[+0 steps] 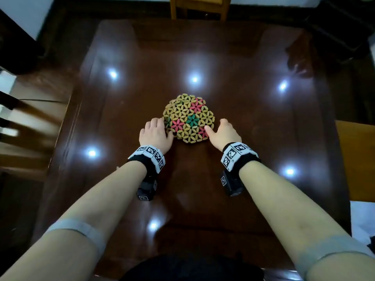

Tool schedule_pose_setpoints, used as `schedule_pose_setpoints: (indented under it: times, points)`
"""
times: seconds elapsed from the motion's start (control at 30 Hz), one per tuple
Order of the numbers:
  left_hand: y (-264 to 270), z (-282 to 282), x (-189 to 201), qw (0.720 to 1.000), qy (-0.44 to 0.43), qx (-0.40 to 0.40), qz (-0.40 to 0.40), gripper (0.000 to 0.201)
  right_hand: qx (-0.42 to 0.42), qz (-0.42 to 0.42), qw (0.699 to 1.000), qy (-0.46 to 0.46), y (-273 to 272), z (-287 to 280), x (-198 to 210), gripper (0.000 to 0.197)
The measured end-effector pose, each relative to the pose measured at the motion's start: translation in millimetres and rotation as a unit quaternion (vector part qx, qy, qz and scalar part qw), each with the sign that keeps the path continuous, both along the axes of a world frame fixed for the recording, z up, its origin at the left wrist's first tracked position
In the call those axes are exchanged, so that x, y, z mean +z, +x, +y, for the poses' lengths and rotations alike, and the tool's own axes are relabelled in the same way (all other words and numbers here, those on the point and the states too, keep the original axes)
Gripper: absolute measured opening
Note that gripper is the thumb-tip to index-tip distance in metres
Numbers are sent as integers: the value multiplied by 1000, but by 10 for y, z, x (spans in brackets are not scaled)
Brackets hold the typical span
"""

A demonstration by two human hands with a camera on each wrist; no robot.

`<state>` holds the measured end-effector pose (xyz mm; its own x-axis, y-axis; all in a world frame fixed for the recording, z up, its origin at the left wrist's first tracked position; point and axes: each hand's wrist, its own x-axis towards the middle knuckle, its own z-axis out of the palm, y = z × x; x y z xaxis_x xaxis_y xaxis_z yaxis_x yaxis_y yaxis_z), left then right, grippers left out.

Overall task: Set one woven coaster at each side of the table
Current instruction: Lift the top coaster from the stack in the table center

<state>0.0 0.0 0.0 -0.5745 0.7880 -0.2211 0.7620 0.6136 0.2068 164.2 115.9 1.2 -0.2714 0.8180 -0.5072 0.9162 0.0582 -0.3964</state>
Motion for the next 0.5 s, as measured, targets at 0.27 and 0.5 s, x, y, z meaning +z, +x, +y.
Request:
schedule_pose_setpoints:
  times: [0.27,0.5]
  points:
    - [93,115,-139,994,-23,69,-83,69,-56,57,997,23,-134,-28,-69,41]
    - [140,11,10,985,20,111,-132,60,-150,278,947,-53,-82,-257,106,21]
